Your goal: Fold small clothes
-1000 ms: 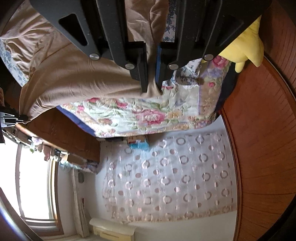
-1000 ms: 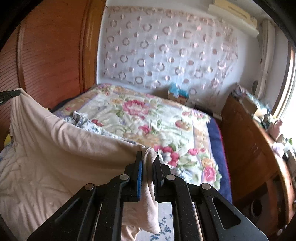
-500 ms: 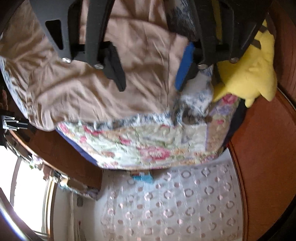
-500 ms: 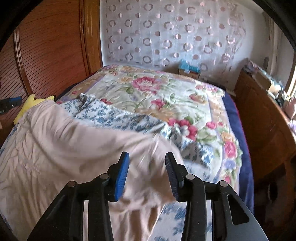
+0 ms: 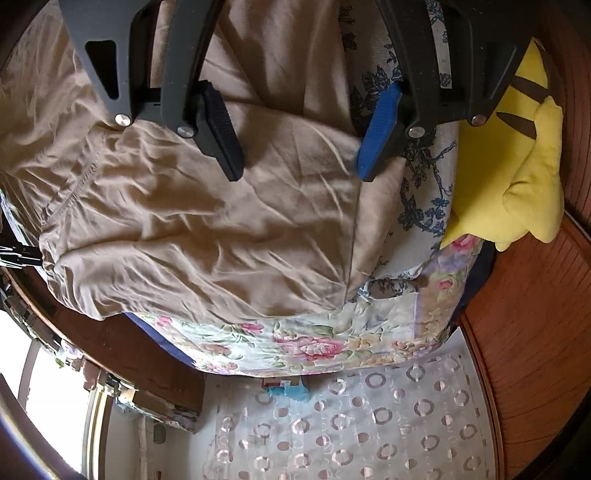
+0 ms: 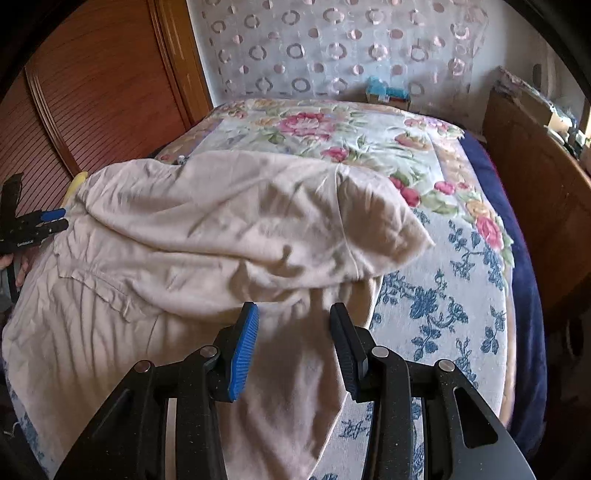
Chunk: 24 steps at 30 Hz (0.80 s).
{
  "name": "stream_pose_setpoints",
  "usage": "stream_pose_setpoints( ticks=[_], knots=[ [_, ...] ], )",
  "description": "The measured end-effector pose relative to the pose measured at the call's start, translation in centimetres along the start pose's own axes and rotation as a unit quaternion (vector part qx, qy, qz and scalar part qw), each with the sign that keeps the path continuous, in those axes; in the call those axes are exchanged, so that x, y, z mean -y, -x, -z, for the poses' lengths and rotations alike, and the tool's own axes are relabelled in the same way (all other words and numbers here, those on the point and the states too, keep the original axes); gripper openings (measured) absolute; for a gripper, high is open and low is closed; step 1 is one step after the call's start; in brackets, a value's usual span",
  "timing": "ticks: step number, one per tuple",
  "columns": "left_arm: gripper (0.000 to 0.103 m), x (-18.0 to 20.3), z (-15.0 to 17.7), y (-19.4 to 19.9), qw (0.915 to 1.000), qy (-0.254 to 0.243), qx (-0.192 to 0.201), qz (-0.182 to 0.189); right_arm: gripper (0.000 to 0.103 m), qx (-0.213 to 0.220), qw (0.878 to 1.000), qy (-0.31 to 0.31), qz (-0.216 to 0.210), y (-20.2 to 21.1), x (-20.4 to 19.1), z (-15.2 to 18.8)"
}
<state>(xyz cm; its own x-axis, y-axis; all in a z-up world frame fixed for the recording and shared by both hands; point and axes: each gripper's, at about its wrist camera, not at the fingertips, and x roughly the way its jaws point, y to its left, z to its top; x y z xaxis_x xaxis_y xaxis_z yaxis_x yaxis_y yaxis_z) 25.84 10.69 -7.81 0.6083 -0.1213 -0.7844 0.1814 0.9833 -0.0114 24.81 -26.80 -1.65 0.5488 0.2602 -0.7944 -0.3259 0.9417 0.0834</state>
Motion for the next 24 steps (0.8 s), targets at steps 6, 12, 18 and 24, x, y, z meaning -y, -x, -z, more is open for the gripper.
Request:
stream_pose_setpoints(
  ticks=[6, 12, 18, 24],
  knots=[
    [0.067, -0.6, 0.2, -0.4, 0.9999, 0.011, 0.003, 0.001, 0.042, 0.010, 1.000, -0.010, -0.003, -0.6, 1.2, -1.9],
    [0.067, -1.3, 0.4, -0.4, 0.9998, 0.019, 0.004, 0.008, 0.042, 0.024, 1.000, -0.005, 0.008, -1.3, 1.9, -3.2],
    [0.067, -2.1, 0.4, -0.4, 0.9993, 0.031, 0.004, 0.021, 0.042, 0.037, 0.999, 0.007, 0.017, -1.1, 1.8, -2.6],
    [0.058, -3.1, 0.5, -0.1, 0.9991, 0.043, 0.000, 0.005, 0.042, 0.037, 0.999, 0.013, 0.023, -1.9, 1.0, -1.8]
  ],
)
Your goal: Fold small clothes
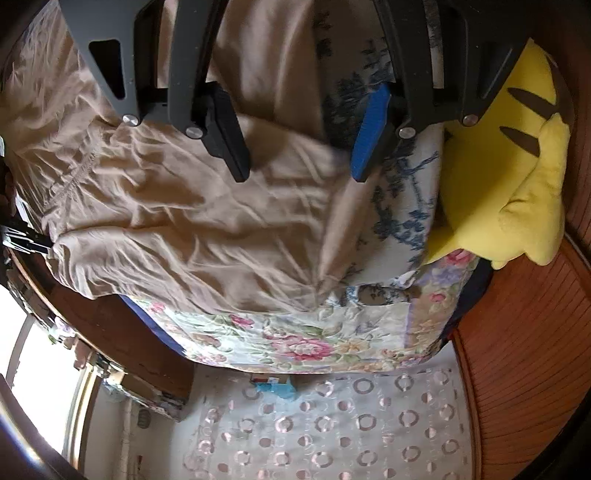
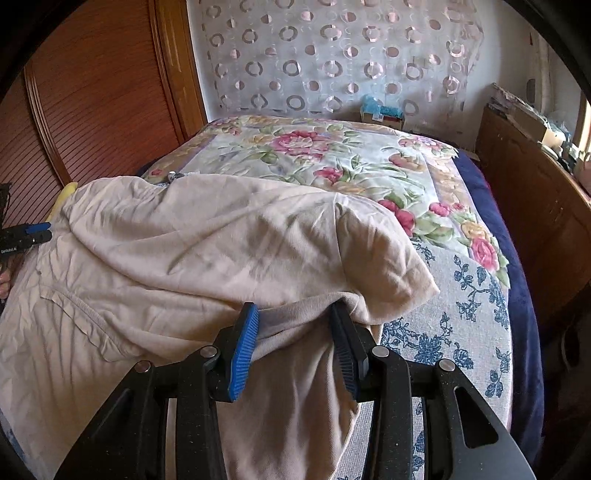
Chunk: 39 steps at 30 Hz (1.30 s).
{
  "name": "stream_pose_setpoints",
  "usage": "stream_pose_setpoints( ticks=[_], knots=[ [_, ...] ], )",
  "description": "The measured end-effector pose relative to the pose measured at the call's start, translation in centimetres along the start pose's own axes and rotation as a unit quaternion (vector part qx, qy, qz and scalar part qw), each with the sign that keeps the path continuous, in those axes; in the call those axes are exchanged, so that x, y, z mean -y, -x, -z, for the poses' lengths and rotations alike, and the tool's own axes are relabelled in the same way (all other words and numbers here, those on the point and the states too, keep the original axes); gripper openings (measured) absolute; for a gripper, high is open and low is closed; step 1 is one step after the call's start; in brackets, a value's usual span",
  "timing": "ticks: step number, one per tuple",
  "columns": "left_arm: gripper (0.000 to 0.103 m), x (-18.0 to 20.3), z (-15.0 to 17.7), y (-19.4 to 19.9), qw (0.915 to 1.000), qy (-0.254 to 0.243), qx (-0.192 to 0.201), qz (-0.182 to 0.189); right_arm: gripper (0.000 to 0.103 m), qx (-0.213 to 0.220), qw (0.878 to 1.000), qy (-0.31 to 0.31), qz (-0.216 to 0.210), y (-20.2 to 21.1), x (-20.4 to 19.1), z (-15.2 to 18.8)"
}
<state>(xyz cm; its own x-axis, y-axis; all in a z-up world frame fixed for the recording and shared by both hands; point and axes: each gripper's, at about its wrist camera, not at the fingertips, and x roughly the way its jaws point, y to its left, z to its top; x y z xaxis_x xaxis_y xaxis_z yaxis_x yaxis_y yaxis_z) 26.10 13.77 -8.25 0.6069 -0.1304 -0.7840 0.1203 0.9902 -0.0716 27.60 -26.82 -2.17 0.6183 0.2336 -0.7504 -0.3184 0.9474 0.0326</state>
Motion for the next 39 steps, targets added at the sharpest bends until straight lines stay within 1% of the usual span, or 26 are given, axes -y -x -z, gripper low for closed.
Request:
stream_pose_setpoints(
  ticks=[2, 5, 8, 9, 10, 11, 12, 13, 14, 16, 18, 21, 25, 30, 33, 35, 39],
  knots=[
    [0.058, -0.7, 0.2, 0.2, 0.9999, 0.006, 0.001, -0.009, 0.042, 0.000, 1.000, 0.002, 0.002, -0.5, -0.9, 0.4],
    [0.057, -1.7, 0.5, 0.1, 0.9998, 0.019, 0.000, -0.011, 0.042, 0.000, 1.000, 0.001, 0.001, -0.5, -0.9, 0.4],
    [0.043, -2.1, 0.4, 0.0, 0.9996, 0.024, 0.007, -0.011, 0.042, 0.000, 1.000, 0.002, 0.002, -1.0, -1.3, 0.5],
    [0.035, -2.1, 0.3, -0.1, 0.9996, 0.025, 0.009, -0.006, 0.042, 0.000, 1.000, 0.004, 0.004, -1.0, -1.4, 0.6],
    [0.029, -2.0, 0.2, -0.1, 0.9996, 0.025, 0.011, -0.002, 0.042, 0.000, 1.000, 0.006, 0.007, -1.1, -1.6, 0.5],
    [0.026, -1.9, 0.1, -0.2, 0.9996, 0.023, 0.013, 0.002, 0.042, -0.001, 1.000, 0.012, 0.012, -1.2, -1.8, 0.5],
    [0.018, -1.8, 0.0, -0.4, 0.9997, 0.020, 0.014, 0.002, 0.042, -0.003, 1.000, 0.023, 0.019, -1.2, -2.2, 0.5],
    [0.010, -1.6, -0.2, -0.4, 0.9997, 0.016, 0.016, 0.001, 0.041, -0.005, 0.999, 0.029, 0.024, -1.2, -2.4, 0.4],
    [0.007, -1.3, -0.4, -0.3, 0.9997, 0.012, 0.021, 0.003, 0.037, -0.008, 0.999, 0.032, 0.024, -1.3, -2.6, 0.2],
    [0.006, -0.9, -0.8, 0.3, 0.9993, 0.005, 0.036, 0.004, 0.012, -0.012, 0.999, 0.040, 0.017, -1.3, -2.9, 0.0],
    [0.005, -0.4, -1.3, 1.4, 0.9985, 0.001, 0.055, 0.003, 0.005, -0.010, 0.998, 0.059, 0.034, -1.1, -3.5, -0.1],
    [0.005, 0.2, -2.2, 3.4, 0.9964, -0.003, 0.084, 0.006, 0.003, 0.013, 0.997, 0.067, 0.029, 0.1, -4.0, -0.4],
    [0.005, 0.7, -3.4, 6.3, 0.9924, -0.006, 0.122, 0.012, 0.003, 0.062, 0.996, 0.054, 0.017, 2.9, -3.9, -0.7],
    [0.005, 1.2, -4.1, 8.6, 0.9886, -0.005, 0.149, 0.021, 0.003, 0.120, 0.992, 0.039, 0.014, 6.9, -3.7, -0.8],
    [0.005, 1.3, -3.7, 9.9, 0.9864, -0.002, 0.162, 0.026, 0.003, 0.145, 0.989, 0.033, 0.013, 9.0, -3.8, -0.5],
    [0.005, 1.5, -3.1, 11.0, 0.9848, 0.000, 0.171, 0.032, 0.003, 0.152, 0.988, 0.035, 0.013, 10.1, -4.1, 0.1],
    [0.005, 1.8, -1.6, 13.5, 0.9816, 0.004, 0.187, 0.037, 0.003, 0.162, 0.986, 0.039, 0.004, 12.1, -4.7, 2.5]
  ],
)
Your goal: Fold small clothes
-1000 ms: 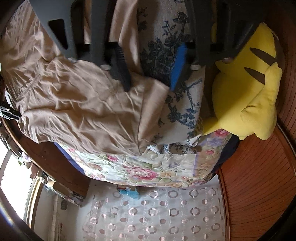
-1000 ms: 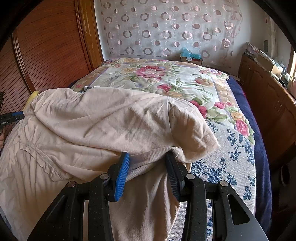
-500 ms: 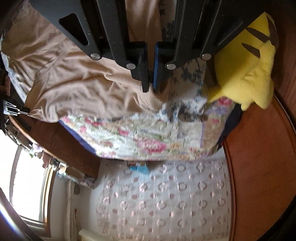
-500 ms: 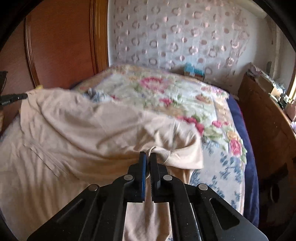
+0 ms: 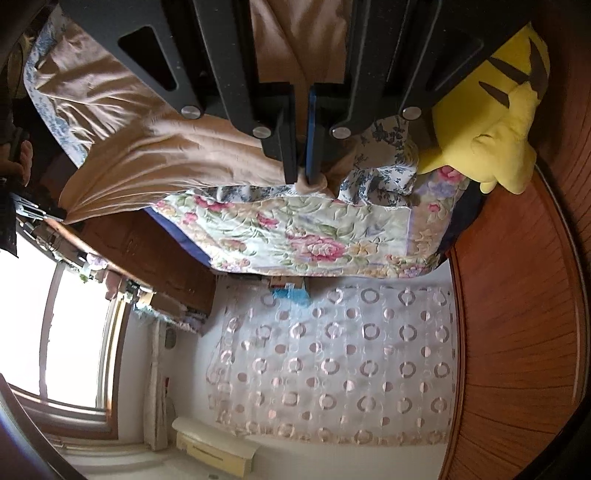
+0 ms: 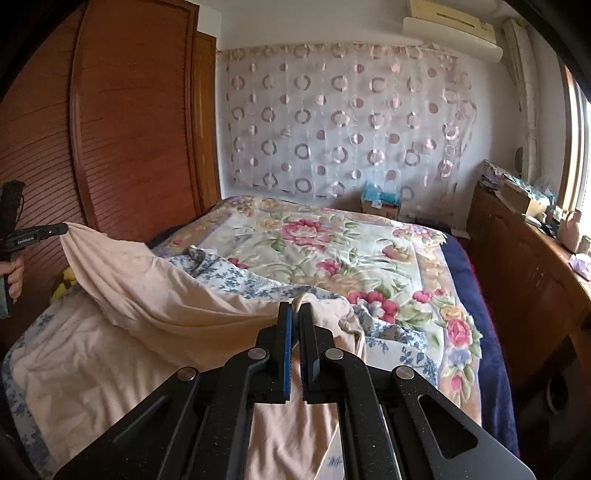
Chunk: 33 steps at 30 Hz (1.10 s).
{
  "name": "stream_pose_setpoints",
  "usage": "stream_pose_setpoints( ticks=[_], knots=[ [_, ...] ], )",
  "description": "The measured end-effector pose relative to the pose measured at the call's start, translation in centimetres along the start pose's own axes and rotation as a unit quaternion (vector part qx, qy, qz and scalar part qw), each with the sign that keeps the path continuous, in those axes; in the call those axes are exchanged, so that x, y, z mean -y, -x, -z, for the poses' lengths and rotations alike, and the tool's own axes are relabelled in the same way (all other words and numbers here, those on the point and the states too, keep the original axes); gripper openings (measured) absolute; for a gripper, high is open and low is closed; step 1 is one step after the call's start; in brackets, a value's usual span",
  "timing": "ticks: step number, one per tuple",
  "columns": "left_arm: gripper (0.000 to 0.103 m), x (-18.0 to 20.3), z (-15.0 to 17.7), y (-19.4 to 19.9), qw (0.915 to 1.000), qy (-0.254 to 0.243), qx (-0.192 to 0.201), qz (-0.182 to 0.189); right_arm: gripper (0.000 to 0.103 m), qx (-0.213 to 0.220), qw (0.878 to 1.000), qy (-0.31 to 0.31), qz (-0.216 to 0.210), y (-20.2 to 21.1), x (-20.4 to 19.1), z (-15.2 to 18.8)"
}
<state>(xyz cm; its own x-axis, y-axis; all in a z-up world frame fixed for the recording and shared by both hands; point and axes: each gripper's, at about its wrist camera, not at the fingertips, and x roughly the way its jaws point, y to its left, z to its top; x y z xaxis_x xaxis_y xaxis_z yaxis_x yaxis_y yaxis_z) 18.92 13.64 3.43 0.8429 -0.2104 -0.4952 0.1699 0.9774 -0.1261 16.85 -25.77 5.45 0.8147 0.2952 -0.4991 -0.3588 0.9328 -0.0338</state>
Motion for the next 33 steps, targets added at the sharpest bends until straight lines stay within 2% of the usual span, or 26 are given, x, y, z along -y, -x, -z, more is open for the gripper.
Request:
stream_pose_setpoints(
  ticks=[11, 17, 23, 28, 31, 33],
  knots=[
    [0.005, 0.5, 4.7, 7.2, 0.9999, -0.004, 0.011, -0.009, 0.003, -0.012, 0.999, 0.025, -0.018, 8.5, -1.9, 3.9],
    [0.005, 0.7, 7.6, 10.0, 0.9999, -0.001, 0.004, -0.012, 0.003, -0.047, 0.998, 0.037, -0.004, 12.0, -3.1, 6.3],
    [0.005, 0.5, 8.9, 12.0, 0.9998, 0.006, 0.001, -0.018, 0.003, -0.072, 0.996, 0.046, -0.003, 14.5, -3.6, 7.6],
    [0.005, 0.4, 11.2, 12.1, 0.9987, 0.011, -0.012, -0.047, 0.003, -0.084, 0.996, 0.032, -0.020, 15.6, -4.2, 7.0],
    [0.007, 0.1, 12.6, 10.1, 0.9973, 0.025, -0.049, -0.049, 0.003, -0.113, 0.993, 0.035, -0.009, 14.1, -3.9, 8.4],
    [0.009, 0.0, 13.2, 9.3, 0.9965, 0.027, -0.064, -0.045, 0.008, -0.137, 0.990, 0.030, -0.005, 12.5, -3.7, 9.4]
  ],
)
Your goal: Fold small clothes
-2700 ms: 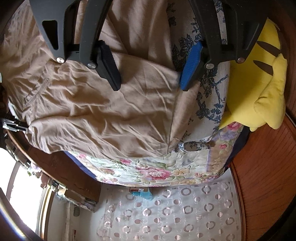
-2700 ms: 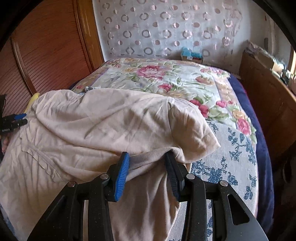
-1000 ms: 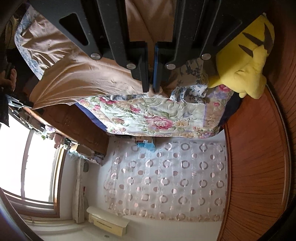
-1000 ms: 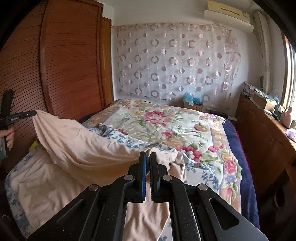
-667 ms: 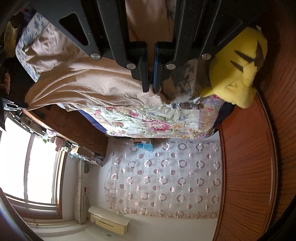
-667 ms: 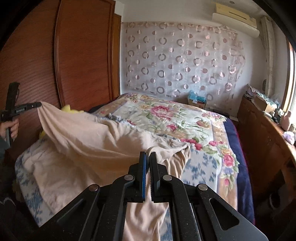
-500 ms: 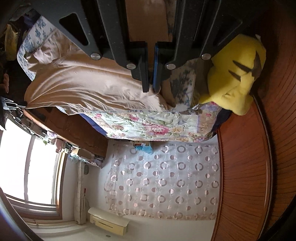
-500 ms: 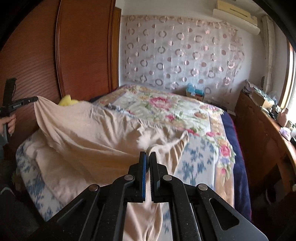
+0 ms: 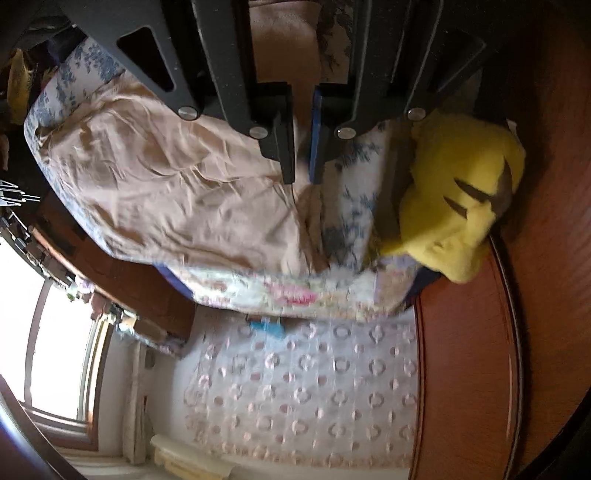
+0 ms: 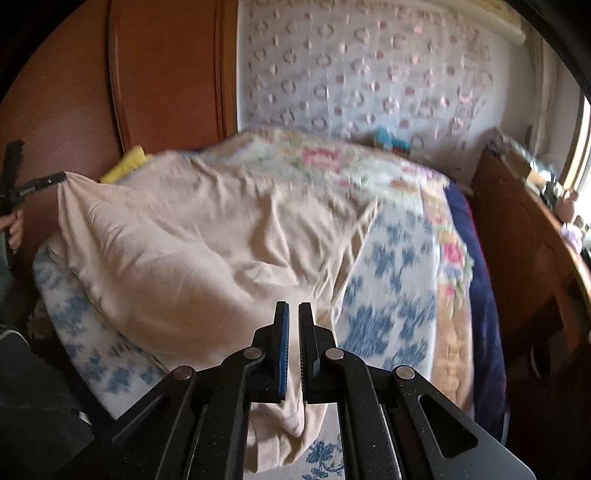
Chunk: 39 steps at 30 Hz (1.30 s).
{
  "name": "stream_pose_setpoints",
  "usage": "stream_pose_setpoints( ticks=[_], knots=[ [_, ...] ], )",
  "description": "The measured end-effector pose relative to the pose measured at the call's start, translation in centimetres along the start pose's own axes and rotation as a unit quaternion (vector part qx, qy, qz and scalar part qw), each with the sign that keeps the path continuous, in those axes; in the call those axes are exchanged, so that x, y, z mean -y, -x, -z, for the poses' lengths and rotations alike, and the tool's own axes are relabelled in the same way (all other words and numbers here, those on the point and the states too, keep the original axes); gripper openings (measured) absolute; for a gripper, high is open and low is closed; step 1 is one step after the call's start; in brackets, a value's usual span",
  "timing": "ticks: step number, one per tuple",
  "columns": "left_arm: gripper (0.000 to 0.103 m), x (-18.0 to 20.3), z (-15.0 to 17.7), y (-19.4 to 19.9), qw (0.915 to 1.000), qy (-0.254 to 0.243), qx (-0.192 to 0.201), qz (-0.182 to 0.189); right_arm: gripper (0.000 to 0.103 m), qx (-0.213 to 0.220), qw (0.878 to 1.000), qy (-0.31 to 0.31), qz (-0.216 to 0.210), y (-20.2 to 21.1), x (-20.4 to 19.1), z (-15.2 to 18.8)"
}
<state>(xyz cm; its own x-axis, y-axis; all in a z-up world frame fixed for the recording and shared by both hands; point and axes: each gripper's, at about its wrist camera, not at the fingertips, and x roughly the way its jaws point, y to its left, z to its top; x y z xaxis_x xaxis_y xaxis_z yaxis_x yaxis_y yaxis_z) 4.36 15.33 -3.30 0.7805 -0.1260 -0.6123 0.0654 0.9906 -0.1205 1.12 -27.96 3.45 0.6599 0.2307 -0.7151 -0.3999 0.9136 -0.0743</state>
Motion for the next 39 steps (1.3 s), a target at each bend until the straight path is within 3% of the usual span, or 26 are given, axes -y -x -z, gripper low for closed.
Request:
stream_pose_setpoints(
  ticks=[2, 4, 6, 17, 21, 29, 34, 39],
  knots=[
    [0.024, 0.1, 0.4, -0.7, 0.9998, -0.001, -0.018, 0.002, 0.017, -0.010, 1.000, 0.000, -0.001, -1.0, 0.2, 0.1],
    [0.046, 0.4, 0.9, -1.0, 0.9996, -0.004, -0.025, 0.009, 0.032, -0.017, 1.000, 0.008, 0.009, -1.8, 0.1, 0.0],
    [0.051, 0.7, 1.2, -1.3, 0.9994, -0.007, -0.033, 0.012, 0.036, -0.018, 1.000, 0.002, 0.005, -2.4, 0.4, -0.3],
    [0.053, 0.9, 3.7, -2.8, 0.9968, -0.014, -0.077, -0.015, 0.042, -0.008, 1.000, -0.004, -0.028, -6.1, -1.9, -0.1],
    [0.053, 0.6, 4.4, -3.0, 0.9963, -0.014, -0.080, -0.028, 0.052, -0.015, 0.999, 0.007, -0.045, -7.9, -3.4, 0.2],
    [0.053, 0.5, 5.5, -3.4, 0.9956, -0.014, -0.084, -0.038, 0.060, -0.023, 0.999, 0.008, -0.044, -10.1, -4.4, 0.2],
    [0.072, 1.0, 5.9, -3.6, 0.9961, -0.024, -0.074, -0.041, 0.067, -0.026, 0.999, 0.017, -0.039, -10.4, -5.1, -0.1],
    [0.073, 0.9, 5.9, -3.5, 0.9960, -0.018, -0.077, -0.042, 0.070, -0.027, 0.999, 0.017, -0.040, -10.4, -5.1, -0.2]
  ],
)
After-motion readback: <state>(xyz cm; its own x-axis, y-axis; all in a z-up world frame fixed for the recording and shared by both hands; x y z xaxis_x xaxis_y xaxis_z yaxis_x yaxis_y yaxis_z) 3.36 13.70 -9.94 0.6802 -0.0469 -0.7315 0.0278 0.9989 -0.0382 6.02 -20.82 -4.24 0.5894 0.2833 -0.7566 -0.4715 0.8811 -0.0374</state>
